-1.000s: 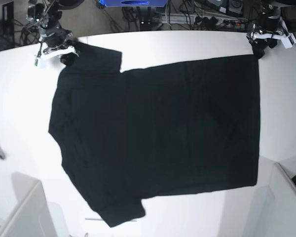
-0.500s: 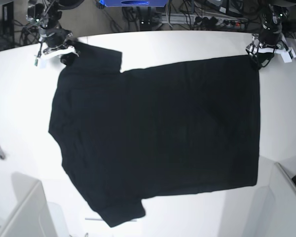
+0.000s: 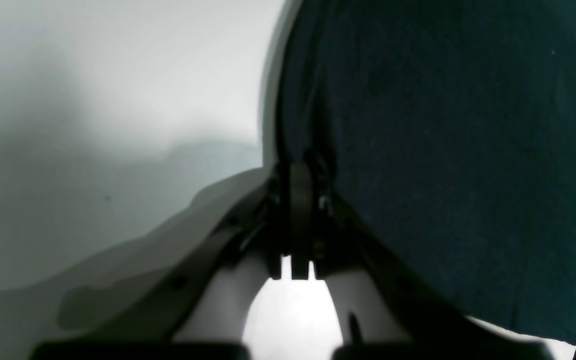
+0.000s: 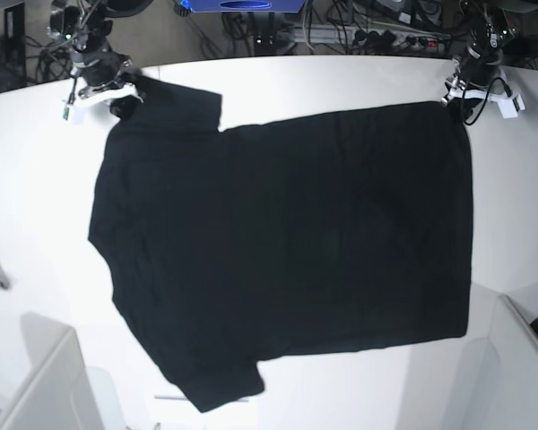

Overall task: Fold the T-shirt properly
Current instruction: 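Lift the shoulders and drag the shirt toward the robot with both grippers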

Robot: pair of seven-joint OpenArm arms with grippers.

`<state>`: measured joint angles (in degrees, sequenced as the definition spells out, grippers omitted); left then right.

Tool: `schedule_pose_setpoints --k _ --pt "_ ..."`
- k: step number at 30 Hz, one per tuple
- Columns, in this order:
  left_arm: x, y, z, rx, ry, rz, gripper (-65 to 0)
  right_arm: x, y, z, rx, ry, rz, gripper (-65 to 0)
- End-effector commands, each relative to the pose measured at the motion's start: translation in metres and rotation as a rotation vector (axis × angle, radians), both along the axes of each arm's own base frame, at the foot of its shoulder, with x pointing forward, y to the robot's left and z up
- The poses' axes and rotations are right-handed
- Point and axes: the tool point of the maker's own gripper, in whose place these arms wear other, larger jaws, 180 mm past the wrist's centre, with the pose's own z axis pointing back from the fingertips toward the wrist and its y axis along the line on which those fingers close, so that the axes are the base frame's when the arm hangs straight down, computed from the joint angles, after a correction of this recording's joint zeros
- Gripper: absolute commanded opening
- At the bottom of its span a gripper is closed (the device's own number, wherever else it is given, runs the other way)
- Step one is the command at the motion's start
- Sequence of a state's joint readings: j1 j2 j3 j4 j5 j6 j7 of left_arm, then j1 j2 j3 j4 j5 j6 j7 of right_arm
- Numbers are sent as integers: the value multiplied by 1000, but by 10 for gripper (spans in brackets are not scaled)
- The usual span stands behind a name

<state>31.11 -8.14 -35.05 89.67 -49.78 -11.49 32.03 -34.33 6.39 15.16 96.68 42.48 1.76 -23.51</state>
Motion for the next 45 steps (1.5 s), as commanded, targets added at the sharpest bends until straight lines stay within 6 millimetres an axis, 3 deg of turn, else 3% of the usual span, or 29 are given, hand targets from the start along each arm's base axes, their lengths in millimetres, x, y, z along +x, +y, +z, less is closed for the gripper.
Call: schedule_pose_setpoints --k 1,7,11,21,28,33,39,45 --pt "-7 4 -2 15 41 -11 -650 -22 1 -15 1 108 11 -650" --pt "-5 18 7 63 44 -38 -650 -21 3 -10 0 97 19 -650" --pt "-13 40 23 122 41 -17 -650 -30 4 -10 0 112 21 -650" --pt "-22 58 37 177 50 -14 -650 -40 20 24 7 57 44 -650" --pt "-16 45 59 211 12 -71 -650 -13 31 60 3 -40 94 -650" --pt "-17 42 64 216 9 -81 -650 12 37 68 20 -65 129 -650" --pt "-5 34 77 225 -37 -99 -650 50 45 83 40 -119 170 -650" --pt "9 28 76 189 -56 -86 -650 84 53 101 56 -157 220 -650"
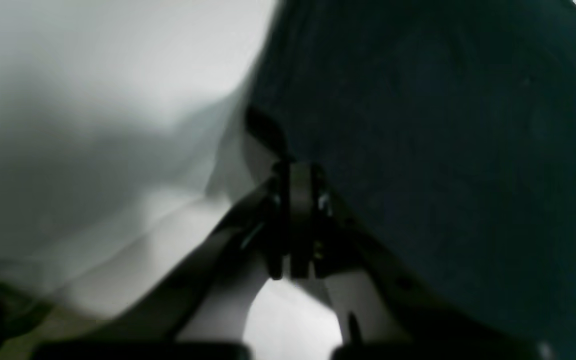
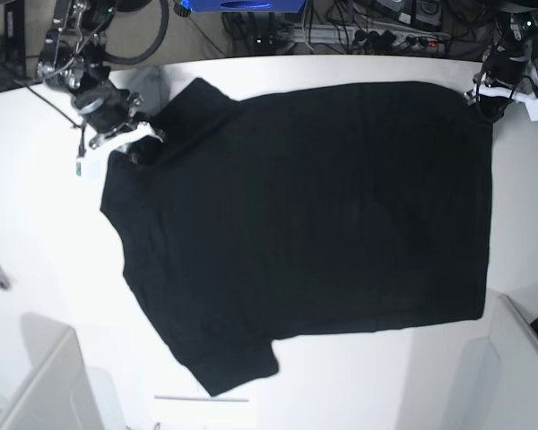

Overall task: Fold the T-shirt properly
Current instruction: 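Lift the shoulders and drag the shirt toward the robot with both grippers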

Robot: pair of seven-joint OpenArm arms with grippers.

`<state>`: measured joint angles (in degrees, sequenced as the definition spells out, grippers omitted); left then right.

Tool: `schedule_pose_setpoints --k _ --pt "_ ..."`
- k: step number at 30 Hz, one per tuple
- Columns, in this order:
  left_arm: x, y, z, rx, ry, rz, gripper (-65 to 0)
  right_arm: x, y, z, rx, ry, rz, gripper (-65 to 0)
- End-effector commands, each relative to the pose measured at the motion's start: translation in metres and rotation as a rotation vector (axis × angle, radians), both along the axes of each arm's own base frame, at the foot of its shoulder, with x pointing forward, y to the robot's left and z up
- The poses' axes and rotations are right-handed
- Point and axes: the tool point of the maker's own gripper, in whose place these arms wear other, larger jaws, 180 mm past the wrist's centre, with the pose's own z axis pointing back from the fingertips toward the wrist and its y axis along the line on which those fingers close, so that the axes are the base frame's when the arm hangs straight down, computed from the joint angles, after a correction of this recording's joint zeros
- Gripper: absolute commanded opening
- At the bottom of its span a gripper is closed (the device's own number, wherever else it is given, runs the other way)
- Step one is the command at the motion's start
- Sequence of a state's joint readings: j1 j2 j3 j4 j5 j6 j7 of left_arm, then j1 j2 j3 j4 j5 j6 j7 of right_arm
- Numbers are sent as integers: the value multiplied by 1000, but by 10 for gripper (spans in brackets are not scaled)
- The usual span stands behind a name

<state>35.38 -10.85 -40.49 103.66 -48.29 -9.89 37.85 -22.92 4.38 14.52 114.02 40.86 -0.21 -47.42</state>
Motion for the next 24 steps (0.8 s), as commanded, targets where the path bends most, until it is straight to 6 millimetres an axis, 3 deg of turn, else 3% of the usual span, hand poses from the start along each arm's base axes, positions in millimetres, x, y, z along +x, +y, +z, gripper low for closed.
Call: schedule_pose_setpoints --k 1,8,15,18,24 --pt "6 3 9 13 -22 -12 -650 12 -1 13 -2 -52 5 -650" --pt "21 13 17 -6 -78 77 -650 47 4 32 7 -97 39 -650" --pt "36 22 23 -21 -109 153 -650 76 14 27 40 -86 65 -650" --pt "39 27 17 -42 -105 193 -650 88 26 23 53 -78 98 -650" --pt "45 34 7 -72 -103 236 -650 110 30 21 74 -74 102 -650"
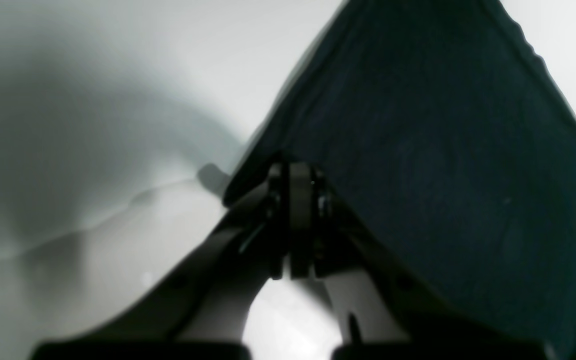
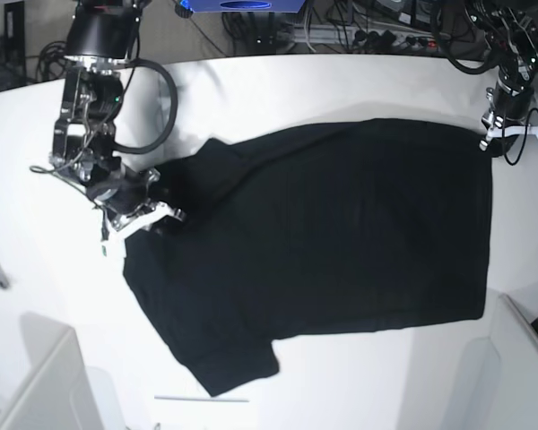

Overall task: Fold the T-shirt properly
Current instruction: 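Lift the shoulders and drag the shirt toward the robot with both grippers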

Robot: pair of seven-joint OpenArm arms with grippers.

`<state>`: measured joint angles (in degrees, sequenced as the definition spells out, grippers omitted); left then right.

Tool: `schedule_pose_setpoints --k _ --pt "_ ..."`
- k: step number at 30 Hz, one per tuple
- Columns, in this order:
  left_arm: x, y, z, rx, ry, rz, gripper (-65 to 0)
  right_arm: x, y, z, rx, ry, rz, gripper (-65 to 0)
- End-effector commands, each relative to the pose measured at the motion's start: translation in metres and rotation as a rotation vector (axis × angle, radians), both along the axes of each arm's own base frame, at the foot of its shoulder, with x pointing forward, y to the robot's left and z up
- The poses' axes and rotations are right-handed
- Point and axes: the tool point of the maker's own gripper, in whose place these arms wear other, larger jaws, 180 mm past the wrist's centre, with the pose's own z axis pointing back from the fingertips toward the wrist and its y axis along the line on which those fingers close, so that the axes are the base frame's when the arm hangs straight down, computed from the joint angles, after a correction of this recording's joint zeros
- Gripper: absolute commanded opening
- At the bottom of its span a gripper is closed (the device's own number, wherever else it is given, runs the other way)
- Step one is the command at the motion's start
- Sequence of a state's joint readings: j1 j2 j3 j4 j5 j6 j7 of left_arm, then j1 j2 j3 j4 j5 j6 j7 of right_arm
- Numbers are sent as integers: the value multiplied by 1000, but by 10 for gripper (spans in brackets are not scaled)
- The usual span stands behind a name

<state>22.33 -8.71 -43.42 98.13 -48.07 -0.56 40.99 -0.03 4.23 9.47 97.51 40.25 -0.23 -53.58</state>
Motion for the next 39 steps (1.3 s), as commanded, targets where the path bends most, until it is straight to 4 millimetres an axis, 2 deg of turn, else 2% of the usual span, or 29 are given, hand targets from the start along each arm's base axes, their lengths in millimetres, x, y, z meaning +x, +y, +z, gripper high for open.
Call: schedule_pose_setpoints --k 1,7,9,17,21,28,34,37,39 --pt "7 7 13 32 -41 0 -650 15 -1 16 9 -58 -6 -650" --pt "20 8 21 34 -75 1 -650 38 -6 15 18 -69 -34 -650" --pt "25 13 26 47 -83 3 -650 45 -7 15 23 -71 -40 -650" --pt "31 38 20 40 -56 57 -650 64 -11 16 33 -84 -66 -650" --pt "39 44 25 50 -67 55 -650 71 -13 9 41 -68 -84 -650" --pt "60 32 34 73 -76 -23 -650 79 -15 10 44 -80 -101 -650" --pt "65 31 35 69 -85 -25 -650 78 -15 9 44 -78 -102 -650" --pt "77 26 39 62 -105 -36 -650 78 -15 8 44 -77 -102 -650" --pt "74 28 32 46 -80 -3 -650 78 -15 8 46 -77 -102 -650"
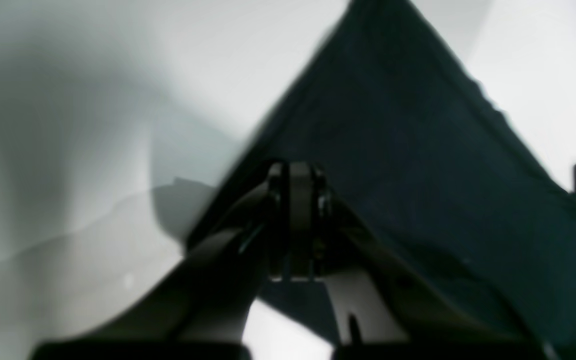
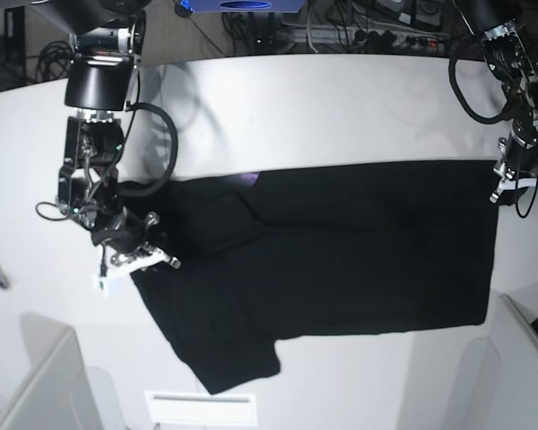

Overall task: Fold the T-shirt properly
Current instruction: 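Lift the shoulders and drag the shirt toward the robot with both grippers, then pull the held shoulder edge further toward the robot with both grippers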

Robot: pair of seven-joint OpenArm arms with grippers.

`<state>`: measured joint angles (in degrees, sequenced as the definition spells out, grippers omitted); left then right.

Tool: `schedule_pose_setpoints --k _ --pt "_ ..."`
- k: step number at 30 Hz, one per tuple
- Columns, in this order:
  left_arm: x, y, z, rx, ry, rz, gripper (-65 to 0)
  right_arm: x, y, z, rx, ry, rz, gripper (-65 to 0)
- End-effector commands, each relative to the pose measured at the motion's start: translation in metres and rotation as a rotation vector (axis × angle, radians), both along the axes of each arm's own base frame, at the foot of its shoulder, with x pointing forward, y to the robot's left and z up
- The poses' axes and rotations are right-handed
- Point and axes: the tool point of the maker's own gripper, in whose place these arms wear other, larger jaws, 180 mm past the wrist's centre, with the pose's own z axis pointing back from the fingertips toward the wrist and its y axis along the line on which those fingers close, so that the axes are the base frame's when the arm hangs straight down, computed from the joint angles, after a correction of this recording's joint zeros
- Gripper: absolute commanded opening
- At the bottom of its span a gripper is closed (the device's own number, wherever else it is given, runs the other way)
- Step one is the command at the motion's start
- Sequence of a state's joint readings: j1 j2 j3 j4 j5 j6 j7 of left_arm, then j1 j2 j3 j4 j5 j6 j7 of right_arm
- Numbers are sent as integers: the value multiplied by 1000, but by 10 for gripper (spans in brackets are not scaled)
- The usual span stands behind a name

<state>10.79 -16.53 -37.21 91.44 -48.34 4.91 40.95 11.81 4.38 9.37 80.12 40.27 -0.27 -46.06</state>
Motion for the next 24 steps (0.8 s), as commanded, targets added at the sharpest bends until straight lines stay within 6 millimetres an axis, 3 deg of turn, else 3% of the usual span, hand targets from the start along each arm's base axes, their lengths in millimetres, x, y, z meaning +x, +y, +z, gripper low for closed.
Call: schedule_pose_setpoints --k 1,8,10,12,17,19,21,24 --pt "2 14 11 34 -16 27 -650 13 -1 19 7 -60 -8 -650" --pt "3 19 15 40 -19 36 -650 11 -1 13 8 -37 -3 -650" --pt "2 21 14 40 -18 43 -650 11 -4 13 9 -38 -10 -500" --pt "2 22 15 42 -20 45 -558 11 -5 14 9 -44 -16 -420" --pt "3 22 19 45 -34 43 -250 4 -12 35 -22 -151 -55 -434" --pt "4 21 21 46 -40 40 -165 -5 -19 39 -24 -143 -111 -434" --pt "4 20 33 70 -65 34 -110 -23 -34 34 -14 -79 -243 -431" --pt "-15 32 54 116 -106 68 -100 -53 -47 28 -5 -27 -379 -420"
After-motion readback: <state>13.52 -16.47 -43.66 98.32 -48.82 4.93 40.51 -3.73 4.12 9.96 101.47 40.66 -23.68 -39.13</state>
